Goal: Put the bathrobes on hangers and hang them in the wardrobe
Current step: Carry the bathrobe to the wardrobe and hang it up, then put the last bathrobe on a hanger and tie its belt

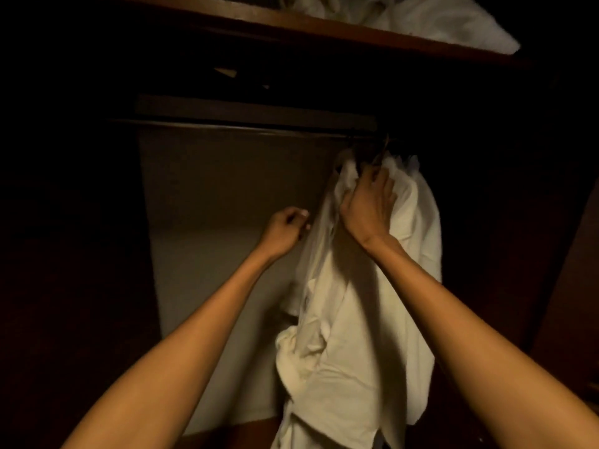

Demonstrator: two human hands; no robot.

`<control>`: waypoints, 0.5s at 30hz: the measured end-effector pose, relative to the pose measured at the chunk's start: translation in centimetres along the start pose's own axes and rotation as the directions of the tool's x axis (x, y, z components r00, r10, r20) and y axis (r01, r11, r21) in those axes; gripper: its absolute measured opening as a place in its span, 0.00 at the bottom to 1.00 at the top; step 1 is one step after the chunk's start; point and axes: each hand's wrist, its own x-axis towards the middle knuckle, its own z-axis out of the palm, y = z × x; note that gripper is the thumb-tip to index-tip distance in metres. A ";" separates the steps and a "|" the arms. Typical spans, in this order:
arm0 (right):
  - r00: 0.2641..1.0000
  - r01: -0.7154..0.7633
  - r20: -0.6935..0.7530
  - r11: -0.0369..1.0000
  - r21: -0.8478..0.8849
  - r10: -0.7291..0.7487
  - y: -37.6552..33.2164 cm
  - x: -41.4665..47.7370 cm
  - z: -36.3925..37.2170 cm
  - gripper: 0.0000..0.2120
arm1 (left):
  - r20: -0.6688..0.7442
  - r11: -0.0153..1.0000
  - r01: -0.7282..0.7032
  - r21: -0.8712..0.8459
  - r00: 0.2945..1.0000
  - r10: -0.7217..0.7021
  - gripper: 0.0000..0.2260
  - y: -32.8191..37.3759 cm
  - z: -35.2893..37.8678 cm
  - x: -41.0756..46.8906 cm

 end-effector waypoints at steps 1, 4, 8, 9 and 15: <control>0.996 0.068 -0.049 0.998 -0.001 -0.068 -1.1 -0.7 -0.2 0.24 | -0.024 0.999 -0.003 0.037 1.000 0.004 0.06 0.0 -1.2 -1.5; 0.982 0.167 0.060 0.967 0.193 -0.181 -4.0 -3.1 -0.1 0.17 | -0.105 0.985 0.024 0.169 0.994 -0.006 0.07 0.4 -5.1 -6.7; 0.899 0.062 0.361 0.890 0.452 -0.246 -6.6 -8.3 -0.9 0.07 | -0.251 0.913 0.134 0.386 0.967 -0.036 0.05 1.6 -9.5 -15.7; 0.862 0.046 0.428 0.882 0.470 -0.273 -7.0 -9.9 -1.3 0.05 | -0.289 0.883 0.168 0.437 0.956 -0.039 0.05 2.0 -10.2 -18.3; 0.562 0.149 0.629 0.813 0.563 -0.538 -11.5 -21.2 -4.7 0.05 | -0.511 0.705 0.427 0.567 0.853 -0.106 0.10 5.5 -13.9 -35.2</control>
